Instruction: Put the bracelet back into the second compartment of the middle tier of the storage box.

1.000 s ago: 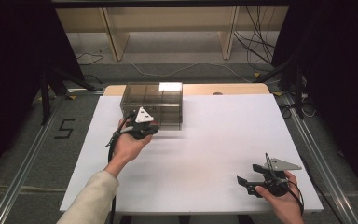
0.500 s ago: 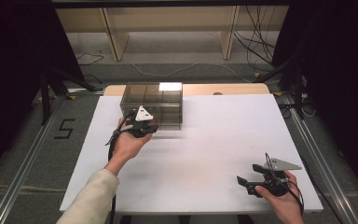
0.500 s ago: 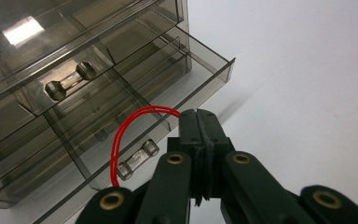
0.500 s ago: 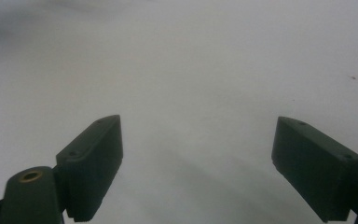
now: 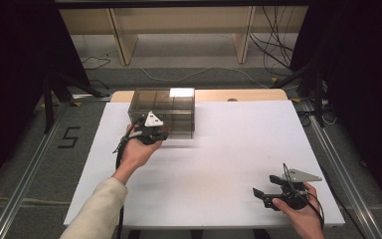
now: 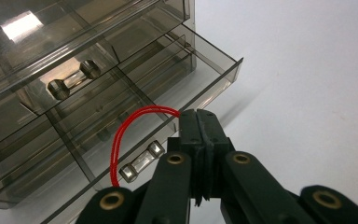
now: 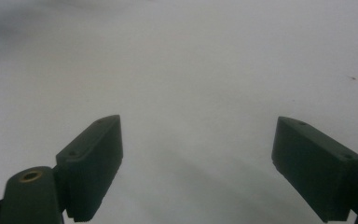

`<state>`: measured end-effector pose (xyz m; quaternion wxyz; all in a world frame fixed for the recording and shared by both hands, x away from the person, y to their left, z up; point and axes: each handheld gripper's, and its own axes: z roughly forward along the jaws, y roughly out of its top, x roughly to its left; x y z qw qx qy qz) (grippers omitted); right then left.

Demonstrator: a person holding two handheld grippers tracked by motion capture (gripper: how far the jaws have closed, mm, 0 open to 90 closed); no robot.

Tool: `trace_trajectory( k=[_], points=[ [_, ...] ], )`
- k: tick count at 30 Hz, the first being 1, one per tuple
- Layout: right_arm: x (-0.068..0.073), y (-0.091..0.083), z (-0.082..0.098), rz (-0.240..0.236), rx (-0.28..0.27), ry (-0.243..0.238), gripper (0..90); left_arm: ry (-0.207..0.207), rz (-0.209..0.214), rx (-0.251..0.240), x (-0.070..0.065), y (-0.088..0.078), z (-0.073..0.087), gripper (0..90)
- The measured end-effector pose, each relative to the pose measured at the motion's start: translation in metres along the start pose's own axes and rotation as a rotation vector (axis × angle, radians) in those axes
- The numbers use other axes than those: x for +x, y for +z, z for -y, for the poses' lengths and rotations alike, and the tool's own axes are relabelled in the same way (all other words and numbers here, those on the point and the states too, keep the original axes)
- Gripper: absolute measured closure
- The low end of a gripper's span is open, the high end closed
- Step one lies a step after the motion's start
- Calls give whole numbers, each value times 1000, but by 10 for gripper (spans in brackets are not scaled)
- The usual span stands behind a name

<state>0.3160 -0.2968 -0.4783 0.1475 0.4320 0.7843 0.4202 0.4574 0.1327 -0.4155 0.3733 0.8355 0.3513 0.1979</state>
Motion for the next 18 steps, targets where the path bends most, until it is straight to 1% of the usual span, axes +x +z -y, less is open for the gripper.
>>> trace_trajectory(
  k=[18],
  points=[
    [0, 0, 0, 1, 5, 0, 172, 8, -10, 23, 7, 3, -7, 898]
  ],
)
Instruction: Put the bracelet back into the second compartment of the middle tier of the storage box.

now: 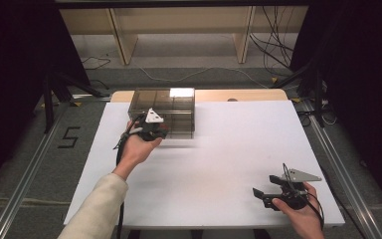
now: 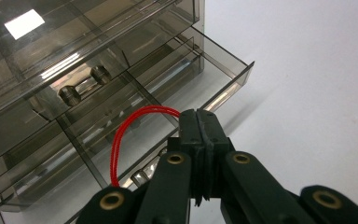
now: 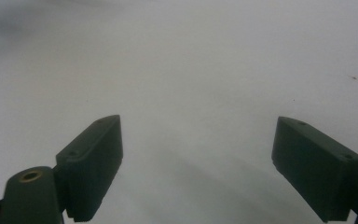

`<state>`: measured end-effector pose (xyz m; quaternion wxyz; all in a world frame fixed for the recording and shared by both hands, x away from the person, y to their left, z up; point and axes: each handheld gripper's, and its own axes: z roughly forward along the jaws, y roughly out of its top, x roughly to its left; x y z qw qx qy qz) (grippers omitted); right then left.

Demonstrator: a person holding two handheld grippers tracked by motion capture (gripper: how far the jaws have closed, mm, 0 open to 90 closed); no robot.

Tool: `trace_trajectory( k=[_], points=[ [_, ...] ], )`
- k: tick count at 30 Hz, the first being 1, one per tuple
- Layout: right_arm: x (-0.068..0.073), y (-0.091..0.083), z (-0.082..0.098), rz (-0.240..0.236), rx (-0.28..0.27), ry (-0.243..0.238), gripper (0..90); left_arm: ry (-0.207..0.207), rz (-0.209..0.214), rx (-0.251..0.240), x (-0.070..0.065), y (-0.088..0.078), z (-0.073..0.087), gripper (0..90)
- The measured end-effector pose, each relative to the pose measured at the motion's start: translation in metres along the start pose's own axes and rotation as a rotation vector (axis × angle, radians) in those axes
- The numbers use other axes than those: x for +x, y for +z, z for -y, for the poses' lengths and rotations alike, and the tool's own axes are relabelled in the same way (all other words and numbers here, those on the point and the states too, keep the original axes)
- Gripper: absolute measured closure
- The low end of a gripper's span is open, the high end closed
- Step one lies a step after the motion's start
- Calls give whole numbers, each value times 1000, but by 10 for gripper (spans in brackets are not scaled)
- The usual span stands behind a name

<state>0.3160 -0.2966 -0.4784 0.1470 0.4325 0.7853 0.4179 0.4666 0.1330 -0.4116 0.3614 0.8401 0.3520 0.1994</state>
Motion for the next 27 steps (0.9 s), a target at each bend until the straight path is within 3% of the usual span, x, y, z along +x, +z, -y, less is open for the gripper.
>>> trace_trajectory(
  k=[27],
  points=[
    [0, 0, 0, -1, -1, 1, 172, -1, -3, 23, 4, 10, -9, 898]
  ],
)
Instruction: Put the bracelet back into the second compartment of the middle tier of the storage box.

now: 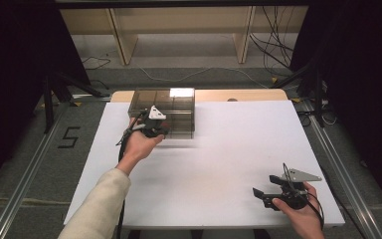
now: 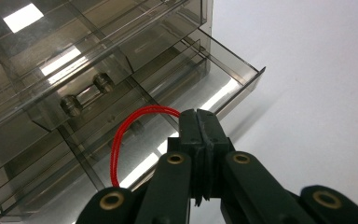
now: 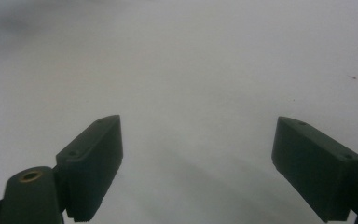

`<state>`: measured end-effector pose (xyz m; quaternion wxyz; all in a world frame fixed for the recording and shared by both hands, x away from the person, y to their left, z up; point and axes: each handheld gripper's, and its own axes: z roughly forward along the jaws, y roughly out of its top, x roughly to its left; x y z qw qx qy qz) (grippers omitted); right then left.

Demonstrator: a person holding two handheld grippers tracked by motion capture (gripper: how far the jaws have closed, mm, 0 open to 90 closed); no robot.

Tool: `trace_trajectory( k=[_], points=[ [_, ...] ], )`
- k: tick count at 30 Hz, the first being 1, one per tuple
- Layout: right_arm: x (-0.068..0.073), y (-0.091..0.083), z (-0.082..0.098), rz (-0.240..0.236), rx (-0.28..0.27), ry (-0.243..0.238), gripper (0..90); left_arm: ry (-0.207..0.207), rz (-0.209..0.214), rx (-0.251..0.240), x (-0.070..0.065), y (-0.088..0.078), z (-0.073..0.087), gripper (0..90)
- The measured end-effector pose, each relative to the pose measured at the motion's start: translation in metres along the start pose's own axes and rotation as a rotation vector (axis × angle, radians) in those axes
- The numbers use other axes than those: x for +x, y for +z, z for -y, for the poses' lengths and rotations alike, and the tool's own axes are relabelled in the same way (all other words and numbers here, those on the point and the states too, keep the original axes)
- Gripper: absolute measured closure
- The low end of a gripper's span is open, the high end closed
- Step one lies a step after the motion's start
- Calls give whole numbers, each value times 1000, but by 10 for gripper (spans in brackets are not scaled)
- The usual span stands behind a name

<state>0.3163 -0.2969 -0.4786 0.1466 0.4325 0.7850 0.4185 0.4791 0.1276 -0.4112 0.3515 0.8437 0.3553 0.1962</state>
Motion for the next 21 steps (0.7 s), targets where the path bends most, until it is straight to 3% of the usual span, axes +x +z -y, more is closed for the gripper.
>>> trace_trajectory(
  k=[21],
  points=[
    [0, 0, 0, 2, 4, 6, 172, 4, -2, 8, 1, 6, -8, 898]
  ],
)
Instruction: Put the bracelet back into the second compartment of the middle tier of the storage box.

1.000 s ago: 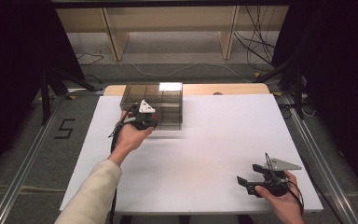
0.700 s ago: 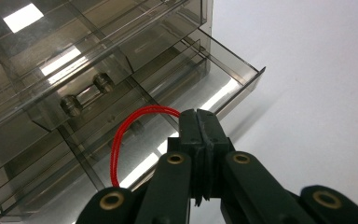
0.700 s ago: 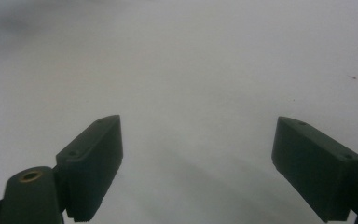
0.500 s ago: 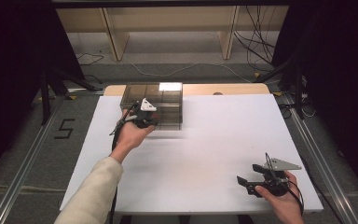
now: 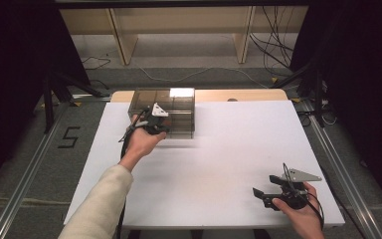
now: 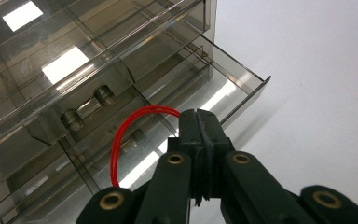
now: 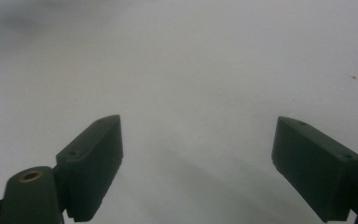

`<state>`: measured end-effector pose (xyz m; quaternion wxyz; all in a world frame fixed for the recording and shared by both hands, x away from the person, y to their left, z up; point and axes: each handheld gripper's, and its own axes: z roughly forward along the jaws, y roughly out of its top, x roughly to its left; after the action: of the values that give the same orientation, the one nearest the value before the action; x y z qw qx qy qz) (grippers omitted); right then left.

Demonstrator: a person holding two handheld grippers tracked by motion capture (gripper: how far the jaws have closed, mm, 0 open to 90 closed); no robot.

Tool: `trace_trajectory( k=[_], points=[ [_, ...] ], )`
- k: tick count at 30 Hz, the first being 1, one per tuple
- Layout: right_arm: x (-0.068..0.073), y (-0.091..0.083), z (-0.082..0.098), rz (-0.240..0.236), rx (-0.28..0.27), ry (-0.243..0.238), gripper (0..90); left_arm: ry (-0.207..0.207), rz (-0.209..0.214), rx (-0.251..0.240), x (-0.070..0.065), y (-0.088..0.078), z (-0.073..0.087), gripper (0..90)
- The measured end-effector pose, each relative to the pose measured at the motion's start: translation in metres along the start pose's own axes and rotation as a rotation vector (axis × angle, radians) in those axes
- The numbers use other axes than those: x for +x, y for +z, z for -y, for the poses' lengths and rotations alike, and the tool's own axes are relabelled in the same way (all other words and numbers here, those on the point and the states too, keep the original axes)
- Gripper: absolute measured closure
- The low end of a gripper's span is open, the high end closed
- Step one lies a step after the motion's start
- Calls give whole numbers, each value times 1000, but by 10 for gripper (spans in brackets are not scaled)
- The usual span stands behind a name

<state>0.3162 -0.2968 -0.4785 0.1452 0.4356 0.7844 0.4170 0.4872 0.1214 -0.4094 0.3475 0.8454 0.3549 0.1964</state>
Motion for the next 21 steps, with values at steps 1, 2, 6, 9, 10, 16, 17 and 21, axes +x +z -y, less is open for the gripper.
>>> trace_trajectory(
  k=[1, 2, 6, 9, 10, 16, 17, 21],
  points=[
    [0, 0, 0, -1, 0, 0, 172, 0, -1, 1, 0, 0, 0, 898],
    [0, 0, 0, -1, 0, 0, 172, 2, -1, 3, 0, 1, -1, 898],
    [0, 0, 0, -2, -4, -5, 172, -1, 0, 4, 0, 2, -1, 898],
    [0, 0, 0, -1, -4, -5, 173, -1, -2, 6, 0, 4, -2, 898],
    [0, 0, 0, -1, -4, -5, 173, -3, -3, 7, 1, 5, -2, 898],
    [0, 0, 0, 0, -4, -3, 173, -4, -6, 9, 2, 6, -3, 898],
    [0, 0, 0, 0, -4, -3, 173, -5, -5, 11, 3, 7, -3, 898],
    [0, 0, 0, 0, -4, -4, 174, -5, -7, 12, 3, 8, -3, 898]
  ],
)
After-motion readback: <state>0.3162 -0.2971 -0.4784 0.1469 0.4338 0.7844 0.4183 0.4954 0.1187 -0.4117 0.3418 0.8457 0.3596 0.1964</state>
